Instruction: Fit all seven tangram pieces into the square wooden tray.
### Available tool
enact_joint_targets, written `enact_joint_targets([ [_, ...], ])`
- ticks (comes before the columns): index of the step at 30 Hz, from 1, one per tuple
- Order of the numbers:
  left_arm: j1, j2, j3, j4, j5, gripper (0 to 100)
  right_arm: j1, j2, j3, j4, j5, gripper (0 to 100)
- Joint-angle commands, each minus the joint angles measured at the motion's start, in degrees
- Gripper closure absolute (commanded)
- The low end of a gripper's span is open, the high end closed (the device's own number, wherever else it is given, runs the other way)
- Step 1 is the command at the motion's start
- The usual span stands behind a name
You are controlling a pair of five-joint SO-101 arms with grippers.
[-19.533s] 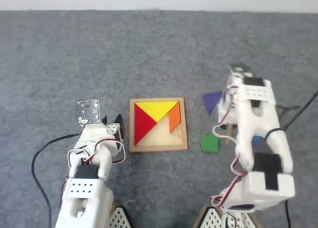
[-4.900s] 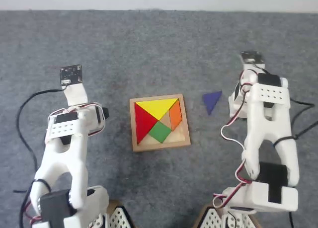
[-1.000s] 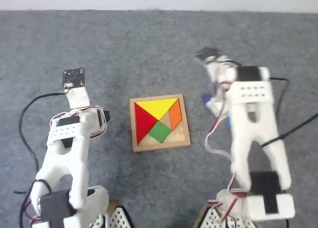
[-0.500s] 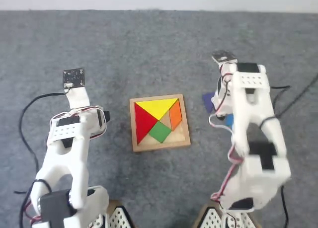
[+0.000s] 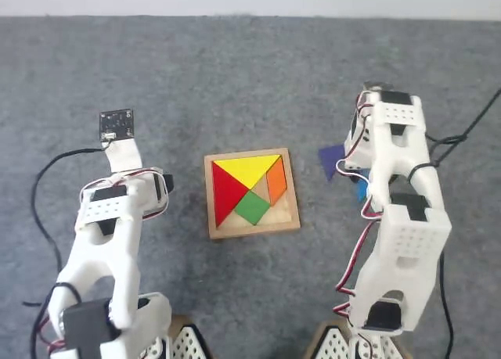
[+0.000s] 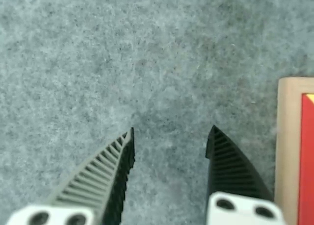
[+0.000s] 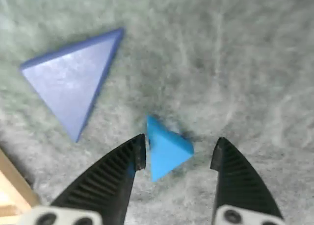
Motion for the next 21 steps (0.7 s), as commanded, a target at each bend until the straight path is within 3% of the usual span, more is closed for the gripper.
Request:
enact_joint_targets([
  [1, 0.35, -1.49, -0.57, -1.32, -0.88, 77, -0.31, 0.57, -3.08, 0.40, -0.35, 76.8],
  [9, 0.35, -1.49, -0.57, -1.32, -0.88, 77, -3.30, 1.45, -1.93, 1.10, -0.70, 77.0],
  [14, 0.35, -1.49, -0.57, -1.32, -0.88, 77, -3.03, 1.54, -1.49, 0.57, -0.79, 85.6],
  [21, 0.35, -1.49, -0.57, -1.32, -0.88, 77, -2.95, 0.57, -1.93, 0.75, -0.79, 85.9],
])
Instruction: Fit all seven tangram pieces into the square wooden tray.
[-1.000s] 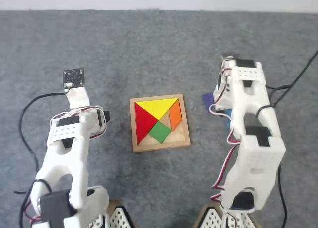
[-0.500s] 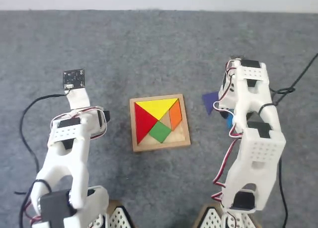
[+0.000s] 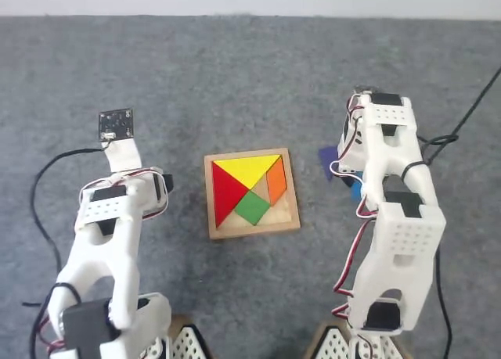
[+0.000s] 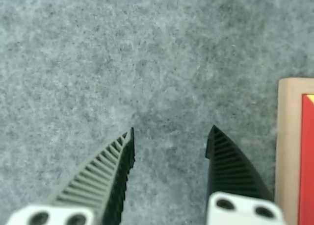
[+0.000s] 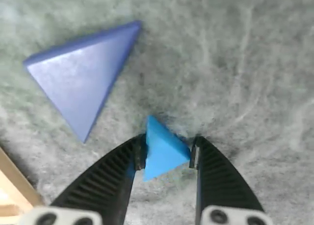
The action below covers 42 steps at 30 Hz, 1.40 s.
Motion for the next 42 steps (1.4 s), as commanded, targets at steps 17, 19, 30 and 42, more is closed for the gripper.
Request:
enact_joint_targets([
  [17, -5.45, -1.85, -3.03, -1.32, -0.88, 77, -28.79, -22.02, -7.91, 17.45, 17.49, 88.6],
  [19, -11.52, -1.41, -5.67, -1.32, -0.88, 77, -32.22, -22.11, -8.00, 15.87, 20.57, 89.0],
  [30, -19.69, -1.41, -6.99, -1.41, -0.97, 77, -47.60, -21.67, -8.00, 12.62, 34.02, 87.6],
  [42, -19.34, -1.41, -6.90, -1.58, -2.73, 77, -46.46, -14.55, -8.18, 11.82, 58.11, 88.0],
])
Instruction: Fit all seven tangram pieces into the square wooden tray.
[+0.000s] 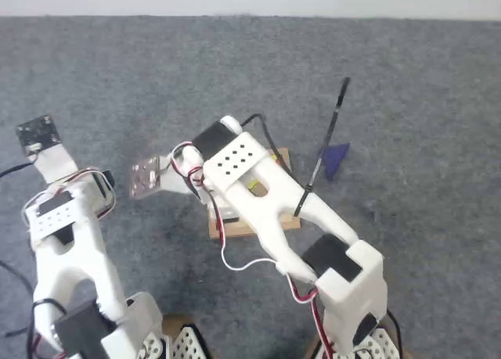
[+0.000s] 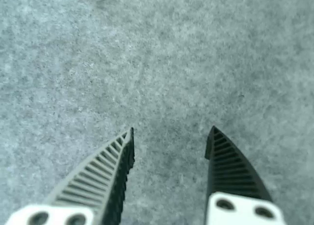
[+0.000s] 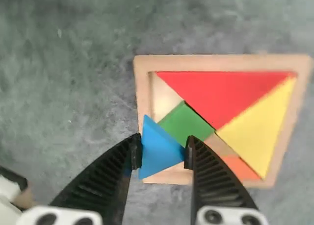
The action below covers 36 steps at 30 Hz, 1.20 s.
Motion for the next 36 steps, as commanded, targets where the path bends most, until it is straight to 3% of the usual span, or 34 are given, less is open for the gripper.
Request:
enact_joint_targets([
  [1, 0.18, -1.41, -2.51, -1.58, -0.70, 77, 1.54, 0.40, -3.08, -0.75, 7.12, 88.0],
  [8, 0.18, -1.41, -2.59, -1.32, -0.70, 77, 1.36, 2.15, -1.85, -3.91, 15.47, 87.8],
  [19, 0.18, -1.41, -2.42, -1.32, -0.79, 77, 2.07, 10.15, -2.11, -11.56, 17.76, 87.7],
  [30, 0.18, -1.41, -2.42, -1.32, -0.79, 77, 2.24, 10.24, -1.93, -11.21, 17.76, 87.5],
  [36, 0.18, -1.41, -2.59, -1.32, -0.79, 77, 2.24, 10.15, -1.93, -11.12, 17.49, 76.3],
])
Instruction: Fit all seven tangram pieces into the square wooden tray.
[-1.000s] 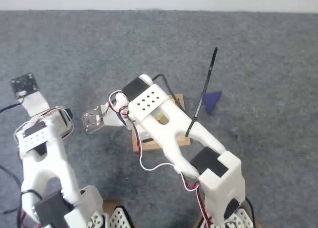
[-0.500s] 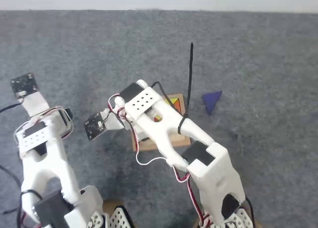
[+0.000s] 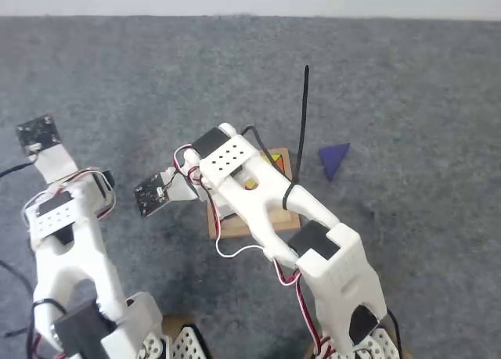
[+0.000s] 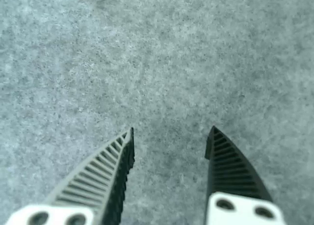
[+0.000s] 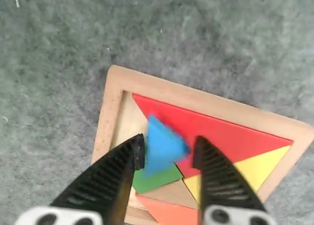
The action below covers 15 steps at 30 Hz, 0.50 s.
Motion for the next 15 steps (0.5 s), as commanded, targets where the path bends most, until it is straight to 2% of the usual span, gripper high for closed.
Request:
enact_joint_targets([
  [1, 0.26, -1.41, -2.59, -1.32, -0.79, 77, 0.75, -0.75, -1.93, 0.04, 0.18, 75.3],
  [8, 0.26, -1.41, -2.59, -1.32, -0.79, 77, -0.48, -1.19, -2.11, 1.98, -0.97, 75.7],
  [15, 0.26, -1.41, -2.59, -1.49, -0.79, 77, 3.74, -4.53, -9.23, 3.82, -3.34, 75.7],
])
